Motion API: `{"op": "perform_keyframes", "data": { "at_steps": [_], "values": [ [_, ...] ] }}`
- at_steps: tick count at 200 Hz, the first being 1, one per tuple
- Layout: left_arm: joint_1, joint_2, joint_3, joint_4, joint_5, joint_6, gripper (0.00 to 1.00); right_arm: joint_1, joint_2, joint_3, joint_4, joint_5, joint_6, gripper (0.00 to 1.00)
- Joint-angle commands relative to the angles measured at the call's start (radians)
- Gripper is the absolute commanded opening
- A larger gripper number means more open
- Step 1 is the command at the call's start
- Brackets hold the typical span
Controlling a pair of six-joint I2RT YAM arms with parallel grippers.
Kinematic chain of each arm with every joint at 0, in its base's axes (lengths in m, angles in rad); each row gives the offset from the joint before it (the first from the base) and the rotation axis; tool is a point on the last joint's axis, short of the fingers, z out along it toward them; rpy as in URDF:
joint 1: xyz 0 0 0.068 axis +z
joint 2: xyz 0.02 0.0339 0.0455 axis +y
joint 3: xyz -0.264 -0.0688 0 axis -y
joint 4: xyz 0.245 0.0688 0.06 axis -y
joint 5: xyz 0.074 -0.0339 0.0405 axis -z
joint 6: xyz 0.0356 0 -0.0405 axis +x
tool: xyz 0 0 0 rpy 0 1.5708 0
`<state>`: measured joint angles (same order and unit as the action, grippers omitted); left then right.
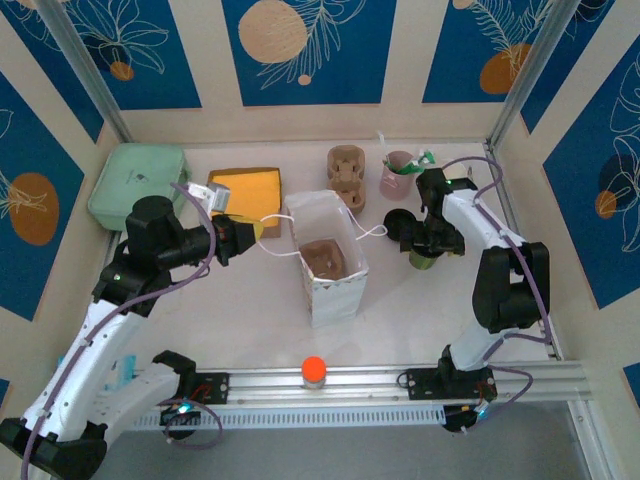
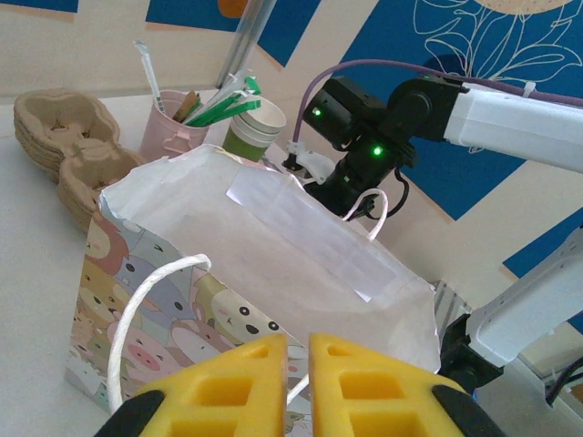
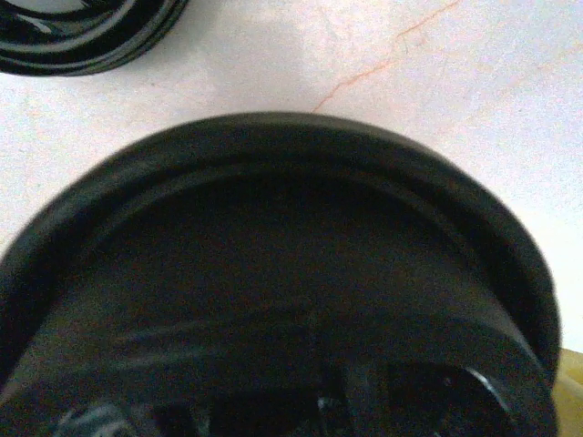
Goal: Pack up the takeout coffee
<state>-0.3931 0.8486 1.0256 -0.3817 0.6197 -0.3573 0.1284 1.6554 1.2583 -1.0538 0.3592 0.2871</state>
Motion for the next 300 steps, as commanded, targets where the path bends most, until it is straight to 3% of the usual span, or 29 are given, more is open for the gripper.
{"op": "perform_keyframes", "data": {
  "at_steps": [1,147,211,243,300],
  "values": [
    [-0.006,0.001,-0.001,0.016,0.002,0.014,0.15,-0.008,0.016,-0.018,0.025,-0.014,-0.008,1.0],
    [-0.006,-0.003,-0.01,0.016,-0.003,0.017,0.15,0.024,0.076,-0.072,0.107,0.023,0.024,0.98],
    [-0.006,-0.012,-0.012,0.015,-0.005,0.018,0.14,0.025,0.102,-0.089,0.132,0.034,0.035,0.92],
    [-0.007,-0.017,-0.012,0.006,-0.011,0.024,0.15,0.039,0.095,-0.104,0.136,0.057,0.052,0.81],
    [-0.006,-0.009,-0.016,0.016,-0.012,0.018,0.15,0.074,0.019,-0.076,0.092,0.035,0.07,0.73]
  ]
}}
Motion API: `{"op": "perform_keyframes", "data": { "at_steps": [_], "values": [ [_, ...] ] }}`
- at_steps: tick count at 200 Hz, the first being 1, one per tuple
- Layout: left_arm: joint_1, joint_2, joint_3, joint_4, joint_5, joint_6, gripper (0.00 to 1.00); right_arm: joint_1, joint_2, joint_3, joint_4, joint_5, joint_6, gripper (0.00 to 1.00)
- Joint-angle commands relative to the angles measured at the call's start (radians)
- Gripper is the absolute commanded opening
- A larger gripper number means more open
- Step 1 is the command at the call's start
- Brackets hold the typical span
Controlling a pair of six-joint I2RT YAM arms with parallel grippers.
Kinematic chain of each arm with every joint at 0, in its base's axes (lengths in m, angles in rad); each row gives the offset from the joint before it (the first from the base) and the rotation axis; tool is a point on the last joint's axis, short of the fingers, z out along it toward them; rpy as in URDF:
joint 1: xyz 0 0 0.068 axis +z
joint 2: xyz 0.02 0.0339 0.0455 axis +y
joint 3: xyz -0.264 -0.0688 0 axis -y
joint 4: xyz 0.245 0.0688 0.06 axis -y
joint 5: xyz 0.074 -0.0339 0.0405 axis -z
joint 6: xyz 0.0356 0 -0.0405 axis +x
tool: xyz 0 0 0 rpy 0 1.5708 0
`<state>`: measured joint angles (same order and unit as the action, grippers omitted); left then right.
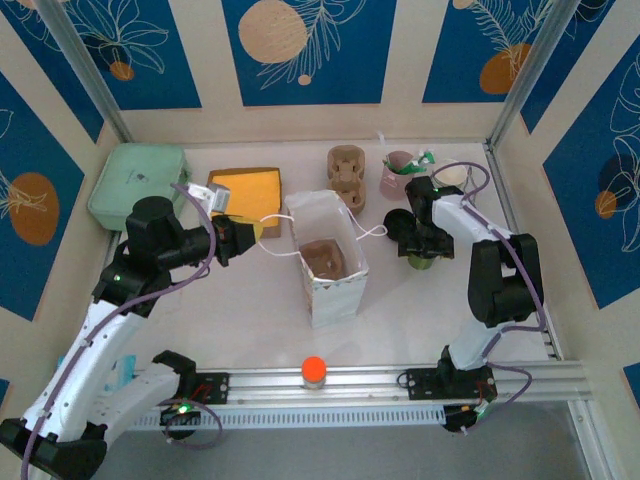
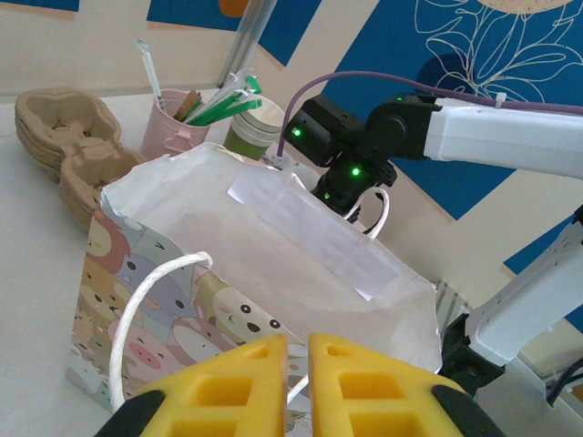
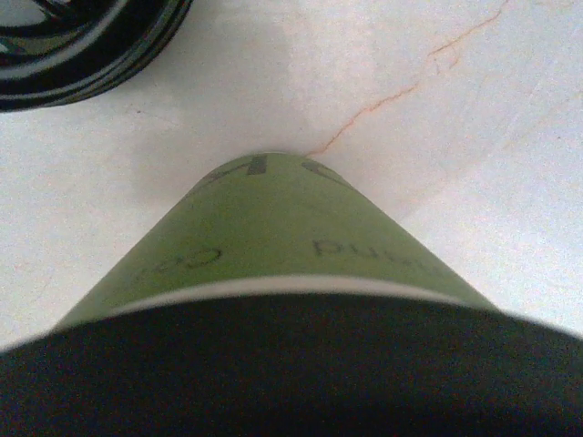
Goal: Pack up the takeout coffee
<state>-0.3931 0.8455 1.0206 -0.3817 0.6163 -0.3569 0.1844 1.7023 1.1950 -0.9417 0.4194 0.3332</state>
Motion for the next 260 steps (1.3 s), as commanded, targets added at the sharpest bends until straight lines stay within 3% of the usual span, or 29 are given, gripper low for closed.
{"op": "perform_keyframes", "data": {
  "at_steps": [1,36,74,122,135,150,157,223,260],
  "values": [
    [-0.006,-0.006,-0.011,0.016,-0.009,0.019,0.15,0.018,-0.03,-0.013,-0.022,-0.027,0.023,0.73],
    [-0.006,-0.01,-0.017,0.023,-0.032,0.016,0.14,0.035,-0.097,0.062,-0.091,-0.08,0.017,0.65],
    [-0.006,-0.01,-0.044,0.036,-0.118,0.006,0.14,0.078,-0.19,0.175,-0.194,-0.097,0.016,0.65],
    [-0.006,0.01,-0.066,0.101,-0.139,-0.033,0.15,0.083,-0.263,0.444,-0.37,-0.129,0.016,0.62],
    [-0.006,0.026,-0.051,0.117,-0.136,-0.041,0.2,0.092,-0.262,0.537,-0.415,-0.155,0.01,0.6],
    [-0.007,0.056,-0.01,0.086,-0.18,-0.024,0.44,0.113,-0.251,0.643,-0.474,-0.163,0.004,0.59],
    [-0.007,0.074,0.016,0.062,-0.204,-0.003,0.5,0.126,-0.242,0.694,-0.503,-0.165,0.003,0.59],
    [-0.009,0.369,0.284,-0.061,-0.214,0.192,0.54,0.326,-0.133,1.109,-0.665,-0.218,0.022,0.56],
    [-0.011,0.496,0.398,-0.106,-0.183,0.234,0.55,0.441,-0.039,1.235,-0.721,-0.22,0.039,0.56]
  ]
}}
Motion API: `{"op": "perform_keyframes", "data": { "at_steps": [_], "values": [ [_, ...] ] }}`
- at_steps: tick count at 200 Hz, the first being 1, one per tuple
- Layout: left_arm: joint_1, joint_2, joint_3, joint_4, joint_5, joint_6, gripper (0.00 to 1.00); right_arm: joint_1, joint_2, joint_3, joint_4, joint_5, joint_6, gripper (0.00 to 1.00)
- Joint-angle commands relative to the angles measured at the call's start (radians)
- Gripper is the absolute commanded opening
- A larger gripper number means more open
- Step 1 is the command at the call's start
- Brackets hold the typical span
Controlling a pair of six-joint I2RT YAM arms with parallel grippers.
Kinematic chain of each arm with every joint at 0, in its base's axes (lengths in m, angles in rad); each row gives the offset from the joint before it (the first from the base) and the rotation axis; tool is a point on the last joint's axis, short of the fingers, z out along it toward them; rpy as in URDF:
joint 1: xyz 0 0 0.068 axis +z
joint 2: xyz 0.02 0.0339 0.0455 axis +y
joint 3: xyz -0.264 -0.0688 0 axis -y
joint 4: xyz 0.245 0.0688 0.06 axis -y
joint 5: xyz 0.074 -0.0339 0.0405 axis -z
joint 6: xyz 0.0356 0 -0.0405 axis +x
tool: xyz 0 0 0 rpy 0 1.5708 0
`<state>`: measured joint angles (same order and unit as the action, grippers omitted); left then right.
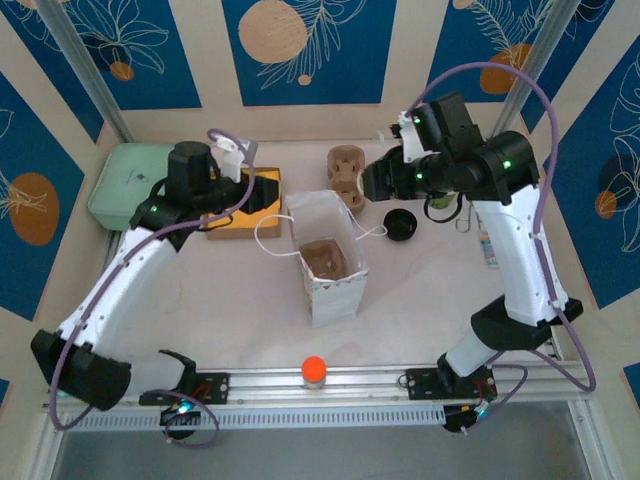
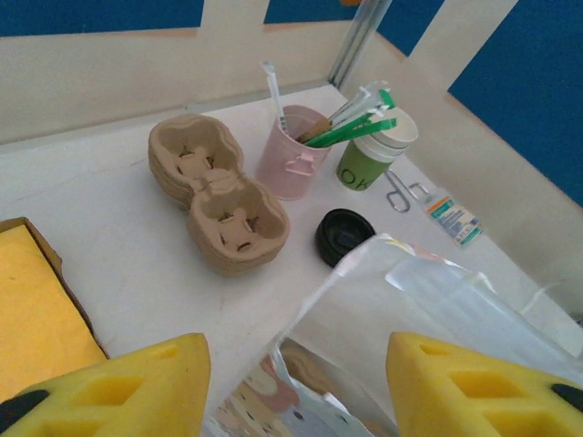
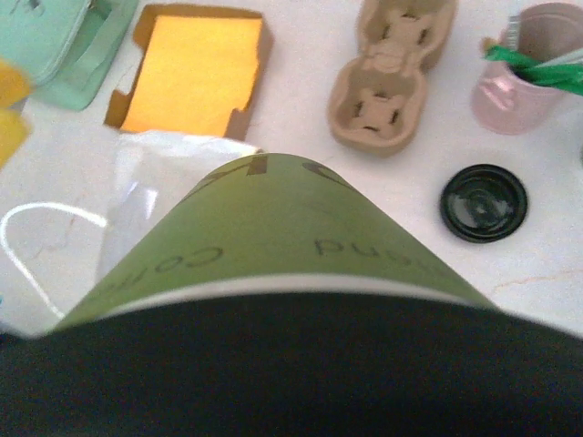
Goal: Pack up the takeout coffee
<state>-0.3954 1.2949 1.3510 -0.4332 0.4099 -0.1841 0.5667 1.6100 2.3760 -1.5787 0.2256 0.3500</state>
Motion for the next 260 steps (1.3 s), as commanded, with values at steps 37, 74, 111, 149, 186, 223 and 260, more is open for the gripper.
{"op": "perform_keyframes", "data": {
  "at_steps": [37,74,111,149,186,223,260],
  "values": [
    [-0.02,0.145,0.127,-0.061,0.044,0.067,0.55,0.166,0.127,0.077,-0.087,-0.012,0.041,0.56],
    [-0.055,0.188,0.151,-0.056,0.05,0.074,0.53,0.256,0.201,0.11,-0.131,0.061,0.07,0.55],
    [-0.103,0.229,0.178,-0.114,0.008,0.13,0.52,0.307,0.232,0.061,-0.149,0.138,0.117,0.53],
    [-0.123,0.241,0.169,-0.14,-0.011,0.152,0.48,0.322,0.225,-0.028,-0.135,0.179,0.151,0.52],
    [-0.129,0.221,0.128,-0.128,-0.01,0.146,0.42,0.337,0.2,-0.128,-0.097,0.176,0.177,0.52],
    [-0.138,0.2,0.11,-0.127,-0.001,0.129,0.36,0.363,0.203,-0.169,-0.092,0.173,0.19,0.51],
    [-0.157,0.161,0.085,-0.147,-0.014,0.108,0.35,0.388,0.196,-0.18,-0.119,0.199,0.205,0.51]
  ]
}}
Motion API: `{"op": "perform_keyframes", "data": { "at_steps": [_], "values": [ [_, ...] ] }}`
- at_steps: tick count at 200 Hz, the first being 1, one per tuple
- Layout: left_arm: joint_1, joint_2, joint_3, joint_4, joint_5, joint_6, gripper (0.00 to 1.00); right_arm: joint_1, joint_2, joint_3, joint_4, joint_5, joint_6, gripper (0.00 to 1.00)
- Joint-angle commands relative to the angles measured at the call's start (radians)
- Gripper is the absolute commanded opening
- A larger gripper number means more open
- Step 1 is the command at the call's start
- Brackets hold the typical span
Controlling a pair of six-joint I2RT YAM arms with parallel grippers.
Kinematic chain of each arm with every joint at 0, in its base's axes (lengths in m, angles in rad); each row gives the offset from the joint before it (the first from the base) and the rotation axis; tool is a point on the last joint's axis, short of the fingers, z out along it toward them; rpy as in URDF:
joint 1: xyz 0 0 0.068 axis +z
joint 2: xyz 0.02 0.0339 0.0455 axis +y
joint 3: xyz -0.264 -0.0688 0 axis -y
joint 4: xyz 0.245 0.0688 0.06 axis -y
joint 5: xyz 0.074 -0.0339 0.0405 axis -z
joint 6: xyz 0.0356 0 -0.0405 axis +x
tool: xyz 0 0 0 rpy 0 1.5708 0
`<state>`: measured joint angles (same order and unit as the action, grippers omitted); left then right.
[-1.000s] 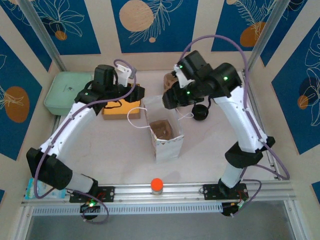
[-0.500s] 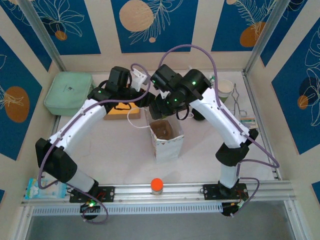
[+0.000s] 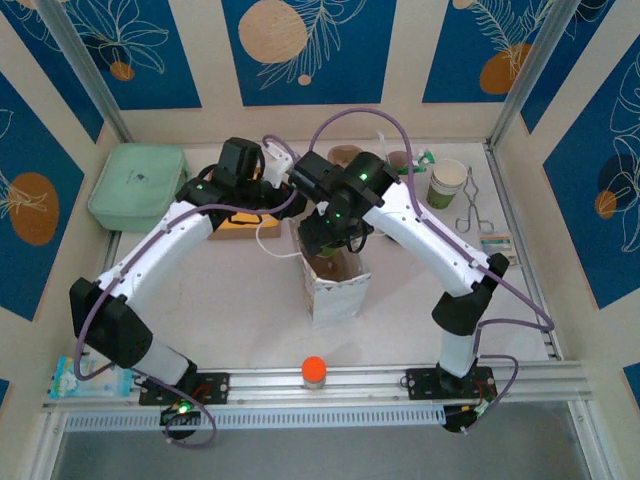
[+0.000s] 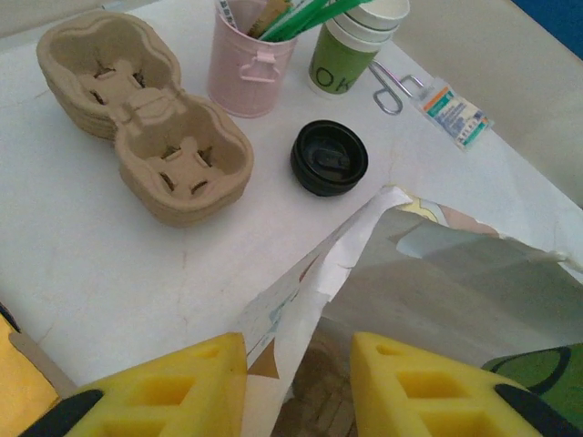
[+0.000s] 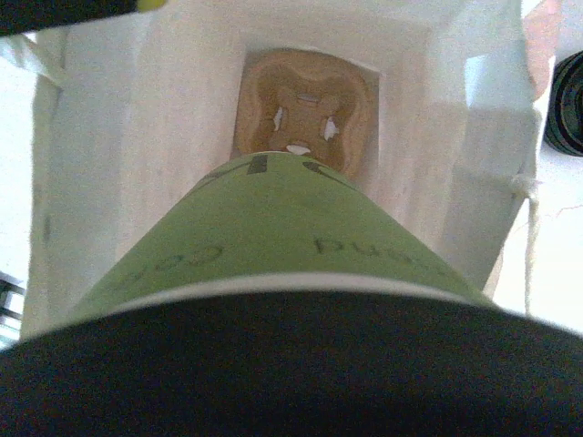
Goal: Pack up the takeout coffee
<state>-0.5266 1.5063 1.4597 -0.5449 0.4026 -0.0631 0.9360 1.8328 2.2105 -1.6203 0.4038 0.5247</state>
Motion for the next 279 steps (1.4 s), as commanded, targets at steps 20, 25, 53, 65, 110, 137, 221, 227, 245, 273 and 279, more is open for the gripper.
{"op": "perform_keyframes", "data": {
  "at_steps": [20,25,53,65,110,137,221,227,245,273,279],
  "values": [
    [-0.035,-0.081,-0.029,-0.054,-0.017,-0.033,0.35,0.023,-0.034,0.01,-0.117,0.057,0.04,0.51],
    [-0.036,-0.087,-0.027,-0.06,-0.022,-0.04,0.35,0.023,-0.036,0.023,-0.127,0.066,0.043,0.51],
    [-0.042,-0.12,-0.017,-0.088,-0.012,-0.059,0.36,0.034,-0.049,0.078,-0.152,0.08,0.034,0.51],
    [-0.042,-0.131,-0.008,-0.096,-0.013,-0.059,0.4,0.042,-0.054,0.097,-0.151,0.066,0.021,0.49],
    [-0.041,-0.079,0.103,-0.188,-0.078,-0.003,0.49,0.078,-0.055,0.116,-0.152,0.03,-0.006,0.49],
    [-0.041,-0.03,0.176,-0.27,-0.102,0.029,0.5,0.091,-0.063,0.102,-0.152,0.014,0.003,0.49],
    [0.005,-0.02,0.181,-0.316,-0.033,0.064,0.51,0.101,-0.108,0.03,-0.15,0.009,0.018,0.48],
    [0.006,-0.011,0.192,-0.329,-0.033,0.07,0.51,0.101,-0.11,0.027,-0.15,0.01,0.018,0.48],
    [0.004,0.026,0.233,-0.39,-0.055,0.096,0.51,0.1,-0.118,0.006,-0.139,0.01,0.019,0.48],
    [0.004,0.037,0.224,-0.417,-0.057,0.116,0.51,0.098,-0.121,-0.007,-0.126,-0.005,0.017,0.48],
    [0.004,0.034,0.219,-0.416,-0.055,0.117,0.5,0.095,-0.123,-0.011,-0.12,-0.012,0.014,0.48]
  ]
}}
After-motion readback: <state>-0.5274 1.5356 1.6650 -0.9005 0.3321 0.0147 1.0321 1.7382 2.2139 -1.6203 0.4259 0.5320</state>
